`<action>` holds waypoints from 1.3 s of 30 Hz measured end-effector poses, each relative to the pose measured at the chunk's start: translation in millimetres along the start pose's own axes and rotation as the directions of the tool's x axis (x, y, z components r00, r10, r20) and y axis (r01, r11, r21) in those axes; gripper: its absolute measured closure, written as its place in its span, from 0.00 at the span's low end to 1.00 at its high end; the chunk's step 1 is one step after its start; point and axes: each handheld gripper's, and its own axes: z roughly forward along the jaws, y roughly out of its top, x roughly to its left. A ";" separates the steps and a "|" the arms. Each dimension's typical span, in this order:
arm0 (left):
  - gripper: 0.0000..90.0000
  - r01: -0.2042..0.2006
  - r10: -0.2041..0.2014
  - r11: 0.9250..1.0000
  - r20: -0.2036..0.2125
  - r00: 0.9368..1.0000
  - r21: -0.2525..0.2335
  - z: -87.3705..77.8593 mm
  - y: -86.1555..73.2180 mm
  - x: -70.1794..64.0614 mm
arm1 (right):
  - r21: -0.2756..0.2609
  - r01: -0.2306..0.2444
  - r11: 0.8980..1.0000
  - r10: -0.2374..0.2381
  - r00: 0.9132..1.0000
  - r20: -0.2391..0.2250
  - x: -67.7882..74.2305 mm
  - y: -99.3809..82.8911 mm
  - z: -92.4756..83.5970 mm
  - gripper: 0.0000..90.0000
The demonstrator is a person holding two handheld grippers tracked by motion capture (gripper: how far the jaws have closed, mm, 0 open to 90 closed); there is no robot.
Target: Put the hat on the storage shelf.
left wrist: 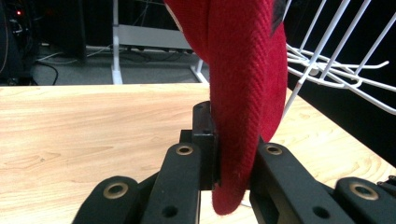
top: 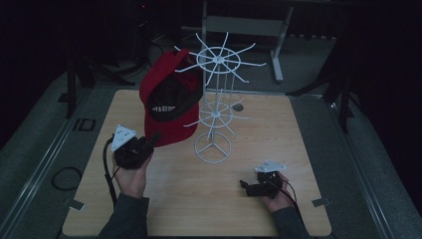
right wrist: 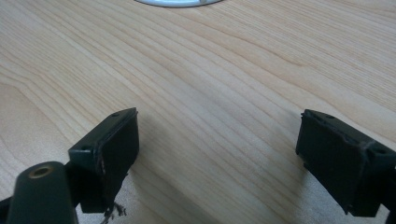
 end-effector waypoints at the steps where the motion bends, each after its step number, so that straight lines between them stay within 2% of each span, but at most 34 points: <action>1: 0.94 -0.003 0.003 1.000 -0.001 1.000 0.003 0.2 -0.5 0.3 | -0.001 0.002 1.000 -0.002 1.000 0.000 -0.1 -0.1 0.1 0.15; 7: 0.91 -0.009 0.009 1.000 -0.005 1.000 0.015 1.9 -5.4 3.3 | -0.002 0.000 1.000 0.000 1.000 0.000 0.0 0.0 0.1 0.15; 14: 0.78 -0.018 0.019 1.000 -0.024 1.000 0.022 1.7 -9.3 4.5 | -0.001 0.003 1.000 -0.003 1.000 0.000 -0.1 -0.1 0.1 0.15; 22: 0.62 0.016 -0.014 1.000 -0.050 0.999 0.026 1.1 -14.7 11.2 | -0.001 0.000 1.000 0.000 1.000 0.000 0.0 0.0 0.0 0.15; 26: 0.52 0.035 -0.034 0.998 -0.025 0.999 0.055 3.1 -14.5 15.5 | -0.001 0.000 1.000 0.000 1.000 0.000 0.0 0.0 0.1 0.15; 31: 0.43 0.041 -0.039 0.996 -0.022 0.999 0.078 4.6 -15.0 18.3 | -0.001 0.002 1.000 -0.002 1.000 0.000 -0.1 -0.1 0.1 0.15; 34: 0.40 0.054 -0.051 0.996 -0.032 0.998 0.074 5.0 -16.2 20.4 | -0.001 0.000 1.000 0.000 1.000 0.000 0.0 0.0 0.1 0.15; 39: 0.38 0.064 -0.063 0.995 -0.022 0.998 0.074 5.8 -17.1 22.2 | -0.001 0.000 1.000 0.000 1.000 0.000 0.0 0.0 0.1 0.15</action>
